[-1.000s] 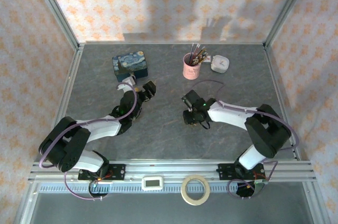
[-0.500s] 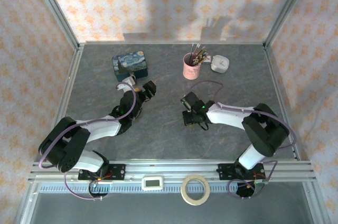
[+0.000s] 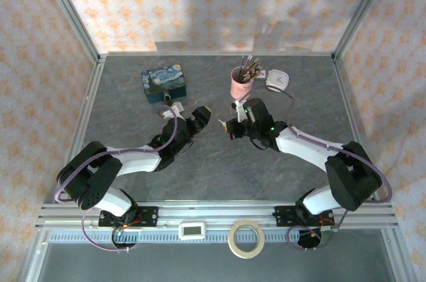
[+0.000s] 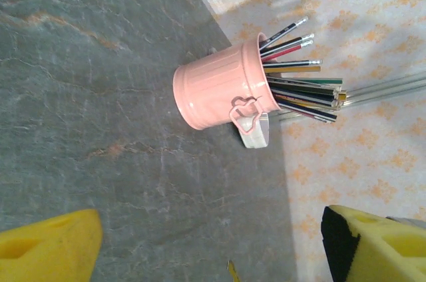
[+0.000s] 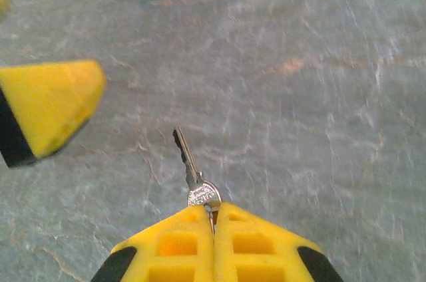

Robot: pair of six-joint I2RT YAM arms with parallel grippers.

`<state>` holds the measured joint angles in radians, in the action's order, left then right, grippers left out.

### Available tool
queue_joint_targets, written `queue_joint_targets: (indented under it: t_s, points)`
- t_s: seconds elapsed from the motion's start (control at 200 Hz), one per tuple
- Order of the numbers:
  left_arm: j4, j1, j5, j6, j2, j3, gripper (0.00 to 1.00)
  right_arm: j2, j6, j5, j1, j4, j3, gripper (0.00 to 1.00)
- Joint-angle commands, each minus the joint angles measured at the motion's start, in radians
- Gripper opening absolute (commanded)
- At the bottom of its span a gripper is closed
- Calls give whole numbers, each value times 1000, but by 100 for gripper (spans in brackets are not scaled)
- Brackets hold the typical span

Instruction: Unlock the padlock with the key

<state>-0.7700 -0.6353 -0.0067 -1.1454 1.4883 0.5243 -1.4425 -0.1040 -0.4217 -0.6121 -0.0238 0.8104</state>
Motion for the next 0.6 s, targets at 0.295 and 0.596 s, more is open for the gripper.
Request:
queue_joint_targets:
  t_s: [0.295,0.596]
  points:
    - [-131,-8,37,-56,62,47,59,-16,-43,-149,-2,-205,10,0]
    - [-220,-11,128,-50,98,65,42,-35,-60,-170,-3,-233,15,0]
